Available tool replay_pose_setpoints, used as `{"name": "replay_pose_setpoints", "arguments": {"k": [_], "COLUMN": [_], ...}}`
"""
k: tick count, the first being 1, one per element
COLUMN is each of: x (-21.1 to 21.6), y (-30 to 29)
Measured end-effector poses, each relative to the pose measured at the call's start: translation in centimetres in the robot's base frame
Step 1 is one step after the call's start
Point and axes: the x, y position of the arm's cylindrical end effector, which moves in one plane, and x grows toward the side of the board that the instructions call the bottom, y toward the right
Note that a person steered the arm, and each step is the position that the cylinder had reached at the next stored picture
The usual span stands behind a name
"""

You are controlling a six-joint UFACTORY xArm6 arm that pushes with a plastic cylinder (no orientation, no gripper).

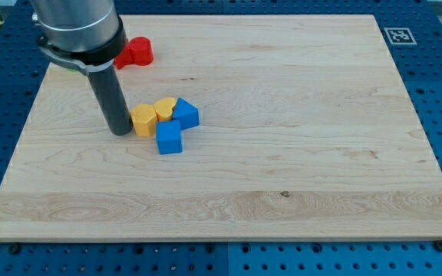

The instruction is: Adjust the blue cube below the yellow heart

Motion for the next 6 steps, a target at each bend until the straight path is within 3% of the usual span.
{"name": "replay_pose_setpoints", "arguments": {"k": [6], "x": [5.6], "y": [3.0]}}
